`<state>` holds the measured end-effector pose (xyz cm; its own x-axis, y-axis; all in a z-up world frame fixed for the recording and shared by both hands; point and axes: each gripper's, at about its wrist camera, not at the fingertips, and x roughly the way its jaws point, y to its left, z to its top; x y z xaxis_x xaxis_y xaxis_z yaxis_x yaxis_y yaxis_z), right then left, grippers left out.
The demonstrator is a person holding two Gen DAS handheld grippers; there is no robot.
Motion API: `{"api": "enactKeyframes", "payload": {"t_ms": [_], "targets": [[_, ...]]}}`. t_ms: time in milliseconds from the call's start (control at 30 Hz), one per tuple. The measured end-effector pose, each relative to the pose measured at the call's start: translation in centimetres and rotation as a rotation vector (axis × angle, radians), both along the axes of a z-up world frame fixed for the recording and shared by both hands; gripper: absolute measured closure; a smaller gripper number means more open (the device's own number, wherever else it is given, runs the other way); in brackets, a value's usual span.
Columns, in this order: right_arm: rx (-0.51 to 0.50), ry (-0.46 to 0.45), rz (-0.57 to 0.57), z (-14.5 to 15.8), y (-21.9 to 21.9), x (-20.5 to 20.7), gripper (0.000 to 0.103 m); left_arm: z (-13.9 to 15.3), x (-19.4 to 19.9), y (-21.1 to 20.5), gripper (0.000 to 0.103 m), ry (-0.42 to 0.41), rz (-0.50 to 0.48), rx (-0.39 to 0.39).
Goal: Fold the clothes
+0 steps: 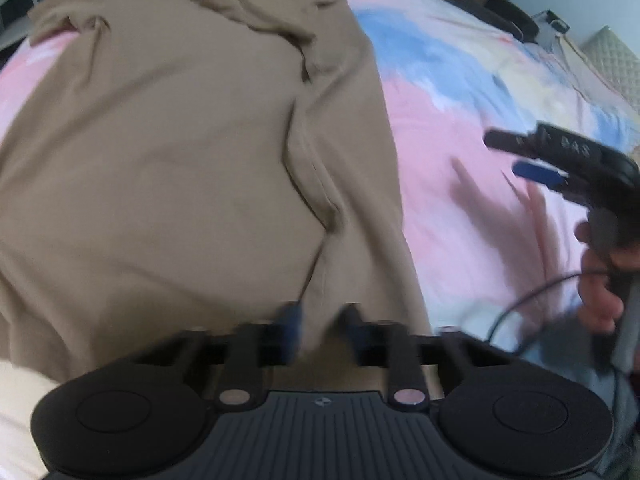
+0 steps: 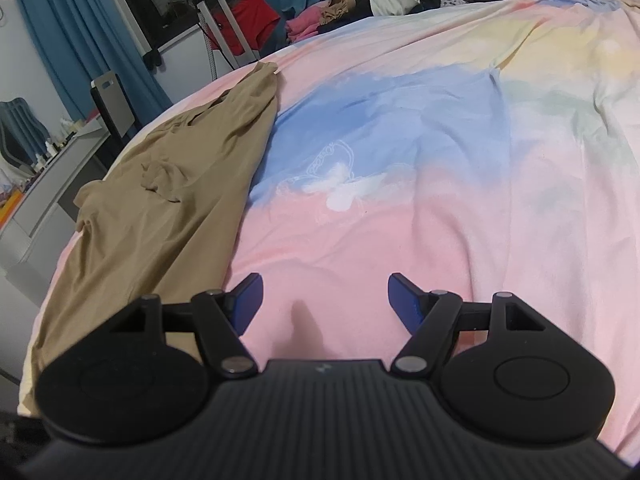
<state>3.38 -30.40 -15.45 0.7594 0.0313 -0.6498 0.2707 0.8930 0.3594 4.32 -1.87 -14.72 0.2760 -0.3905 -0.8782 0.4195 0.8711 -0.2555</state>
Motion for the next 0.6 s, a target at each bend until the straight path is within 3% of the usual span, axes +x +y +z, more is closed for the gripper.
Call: {"api": "enactKeyframes", "payload": {"t_ms": [200, 300, 367, 433, 500, 600], "targets": [[-0.017, -0.026, 0.003, 0.5, 0.1, -0.7, 0.031, -0.7, -1.5, 0.8, 0.097, 0.002, 0.021, 0.071], [-0.03, -0.051, 0.017, 1.0, 0.5, -1.1, 0.031, -0.4, -2.2, 0.7, 0.096, -0.057, 0.017, 0.083], [-0.045, -0.072, 0.033, 1.4, 0.9, -1.4, 0.032, 0.6, -2.6, 0.5, 0.087, -0.126, 0.026, 0.08], [-0.067, -0.108, 0.051, 2.0, 1.4, -2.0, 0.031, 1.9, -3.0, 0.4, 0.066, -0.199, 0.039, 0.076], [-0.083, -0.158, 0.066, 2.7, 1.9, -2.8, 0.031, 3.9, -3.0, 0.6, 0.052, -0.264, 0.065, 0.044], [-0.095, -0.221, 0.094, 4.1, 2.6, -3.7, 0.031, 7.6, -2.5, 0.9, 0.038, -0.362, 0.105, -0.009]]}}
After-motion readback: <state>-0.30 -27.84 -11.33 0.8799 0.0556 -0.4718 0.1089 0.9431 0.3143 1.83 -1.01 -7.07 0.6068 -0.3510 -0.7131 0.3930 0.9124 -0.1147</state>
